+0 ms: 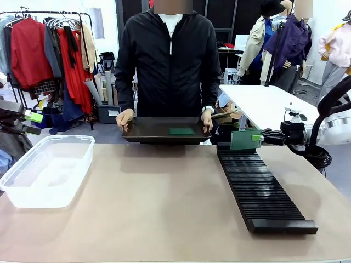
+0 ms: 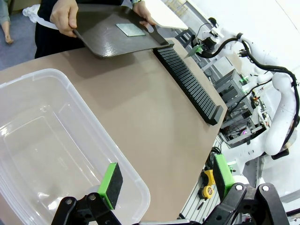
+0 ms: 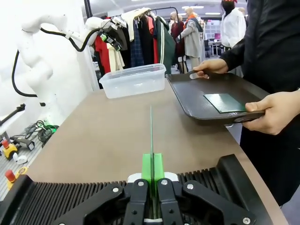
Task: Sort PCBs into racks and boxes based on the side picked up.
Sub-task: If the short side of the Blank PCB is picked up, insert it into the PCB Rack ; if the long side is picked up, place it in the Organizing box.
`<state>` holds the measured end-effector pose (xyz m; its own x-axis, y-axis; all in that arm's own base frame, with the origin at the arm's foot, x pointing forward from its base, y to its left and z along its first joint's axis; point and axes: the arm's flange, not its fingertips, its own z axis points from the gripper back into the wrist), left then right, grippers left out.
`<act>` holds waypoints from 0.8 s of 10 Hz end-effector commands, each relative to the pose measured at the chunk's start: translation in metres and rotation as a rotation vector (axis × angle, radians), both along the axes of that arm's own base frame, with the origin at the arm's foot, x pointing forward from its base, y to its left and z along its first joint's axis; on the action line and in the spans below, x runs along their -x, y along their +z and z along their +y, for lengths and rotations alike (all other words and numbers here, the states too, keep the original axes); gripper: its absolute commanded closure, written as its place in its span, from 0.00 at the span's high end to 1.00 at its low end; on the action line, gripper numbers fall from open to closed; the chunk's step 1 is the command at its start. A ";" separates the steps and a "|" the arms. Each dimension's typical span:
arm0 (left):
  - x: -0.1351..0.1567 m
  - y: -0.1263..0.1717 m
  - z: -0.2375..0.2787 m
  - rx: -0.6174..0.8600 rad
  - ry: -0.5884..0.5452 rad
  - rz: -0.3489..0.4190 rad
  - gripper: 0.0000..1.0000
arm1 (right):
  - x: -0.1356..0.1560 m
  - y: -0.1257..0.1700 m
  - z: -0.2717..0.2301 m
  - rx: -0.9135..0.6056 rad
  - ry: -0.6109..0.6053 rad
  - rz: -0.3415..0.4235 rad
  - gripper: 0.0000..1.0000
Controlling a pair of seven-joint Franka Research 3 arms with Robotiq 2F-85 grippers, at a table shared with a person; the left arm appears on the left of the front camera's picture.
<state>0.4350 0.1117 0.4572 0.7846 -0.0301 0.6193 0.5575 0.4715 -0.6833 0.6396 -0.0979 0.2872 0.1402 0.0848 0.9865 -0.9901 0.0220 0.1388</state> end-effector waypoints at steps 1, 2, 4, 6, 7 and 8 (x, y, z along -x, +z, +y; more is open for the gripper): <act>0.001 0.001 0.000 0.004 -0.001 -0.003 1.00 | 0.004 -0.008 0.002 -0.004 -0.017 -0.057 0.00; 0.001 0.001 0.000 0.004 -0.001 -0.003 1.00 | 0.007 -0.013 0.001 -0.006 -0.016 -0.064 0.00; 0.001 0.001 0.000 0.004 -0.001 -0.003 1.00 | 0.011 -0.030 -0.002 0.029 -0.039 -0.103 0.00; 0.001 0.001 0.000 0.004 -0.001 -0.003 1.00 | 0.014 -0.043 -0.004 0.001 -0.046 -0.094 0.00; 0.001 0.001 0.000 0.004 -0.001 -0.003 1.00 | 0.015 -0.046 -0.004 -0.007 -0.047 -0.092 0.00; 0.001 0.001 0.000 0.004 -0.001 -0.003 1.00 | 0.016 -0.051 -0.005 -0.009 -0.049 -0.086 0.00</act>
